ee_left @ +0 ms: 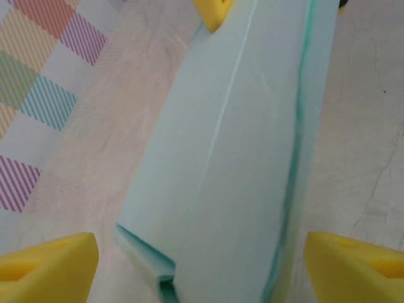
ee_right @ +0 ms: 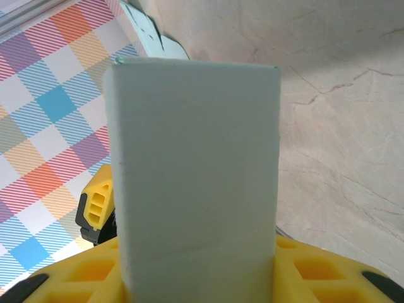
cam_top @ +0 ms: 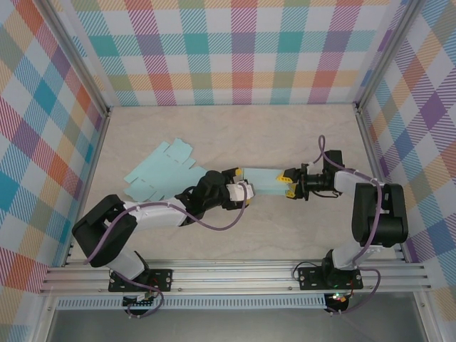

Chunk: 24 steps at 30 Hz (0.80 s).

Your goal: Fold the paper box

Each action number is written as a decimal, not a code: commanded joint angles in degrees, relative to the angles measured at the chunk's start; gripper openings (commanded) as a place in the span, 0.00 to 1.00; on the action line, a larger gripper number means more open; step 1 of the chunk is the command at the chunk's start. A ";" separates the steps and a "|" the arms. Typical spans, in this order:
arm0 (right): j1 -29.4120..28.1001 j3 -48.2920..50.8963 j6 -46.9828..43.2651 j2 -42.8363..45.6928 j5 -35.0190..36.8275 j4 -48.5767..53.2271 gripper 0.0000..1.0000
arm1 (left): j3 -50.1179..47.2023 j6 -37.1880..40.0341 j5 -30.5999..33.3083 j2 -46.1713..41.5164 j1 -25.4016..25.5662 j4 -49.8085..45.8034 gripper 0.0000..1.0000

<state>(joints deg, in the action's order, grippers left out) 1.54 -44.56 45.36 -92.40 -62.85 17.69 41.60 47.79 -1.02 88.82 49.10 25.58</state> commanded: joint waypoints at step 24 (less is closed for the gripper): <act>0.34 -0.71 -5.43 -0.28 0.08 6.91 0.74 | 13.77 -1.69 -5.43 -0.15 0.12 -29.52 0.38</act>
<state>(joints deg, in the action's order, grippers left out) 1.76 -44.58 41.43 -93.71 -63.37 23.22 52.16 48.60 -4.01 89.58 49.67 3.46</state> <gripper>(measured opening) 0.714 0.435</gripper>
